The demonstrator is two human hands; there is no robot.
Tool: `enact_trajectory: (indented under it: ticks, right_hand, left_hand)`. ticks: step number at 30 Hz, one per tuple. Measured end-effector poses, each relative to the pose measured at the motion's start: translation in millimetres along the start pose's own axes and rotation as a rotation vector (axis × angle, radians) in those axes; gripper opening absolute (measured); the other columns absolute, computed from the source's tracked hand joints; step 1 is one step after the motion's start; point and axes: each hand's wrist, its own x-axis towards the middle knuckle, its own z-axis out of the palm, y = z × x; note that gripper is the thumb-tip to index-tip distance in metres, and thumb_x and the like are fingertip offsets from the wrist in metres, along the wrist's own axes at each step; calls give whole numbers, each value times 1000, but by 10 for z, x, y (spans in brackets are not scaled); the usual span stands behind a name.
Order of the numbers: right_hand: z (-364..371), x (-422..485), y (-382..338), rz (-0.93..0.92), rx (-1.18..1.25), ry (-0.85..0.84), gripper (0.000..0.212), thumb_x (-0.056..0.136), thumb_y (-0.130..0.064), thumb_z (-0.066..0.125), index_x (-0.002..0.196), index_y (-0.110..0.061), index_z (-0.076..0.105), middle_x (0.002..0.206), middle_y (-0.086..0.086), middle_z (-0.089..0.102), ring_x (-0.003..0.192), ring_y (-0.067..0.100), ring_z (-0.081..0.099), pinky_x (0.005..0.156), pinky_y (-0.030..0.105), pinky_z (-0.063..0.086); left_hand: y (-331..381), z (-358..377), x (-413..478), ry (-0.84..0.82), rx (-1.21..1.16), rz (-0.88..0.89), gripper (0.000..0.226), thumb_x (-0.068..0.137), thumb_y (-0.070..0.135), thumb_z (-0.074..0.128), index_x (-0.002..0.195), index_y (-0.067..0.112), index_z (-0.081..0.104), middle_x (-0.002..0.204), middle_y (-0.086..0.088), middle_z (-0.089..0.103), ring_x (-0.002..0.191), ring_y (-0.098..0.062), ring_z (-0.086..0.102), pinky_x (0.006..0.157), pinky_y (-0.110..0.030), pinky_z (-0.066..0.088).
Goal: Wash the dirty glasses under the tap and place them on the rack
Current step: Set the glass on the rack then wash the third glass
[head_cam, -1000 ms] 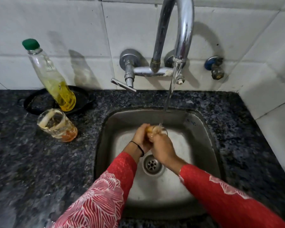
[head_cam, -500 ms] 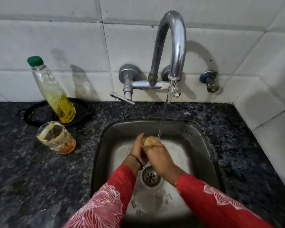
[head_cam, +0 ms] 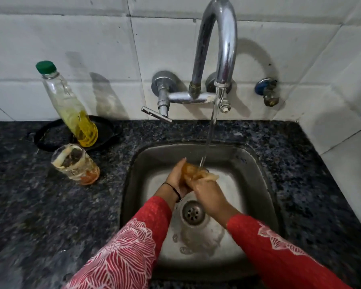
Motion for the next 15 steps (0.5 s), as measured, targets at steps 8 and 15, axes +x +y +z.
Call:
enact_trajectory:
  ticks: [8,15]
  right_hand:
    - [159,74,-46,-116,-451,108,27,87,4,47,108,2,65,108,19,66,104,32,60,91,38,45]
    - [-12,36,-273,-152,-730,14,30,94,-2,41,115,3,61,121,21,60,116,36,53,96,39,40]
  left_hand:
    - [1,40,7,46,60,76,39,96,41,46,78,10,62,67,-8,67,68,-20,64,67,-30,53]
    - [-34,7,4,-57,-99,32,59,95,50,37,84,5,72,77,-10,74,72,-21,71,78,-33,51]
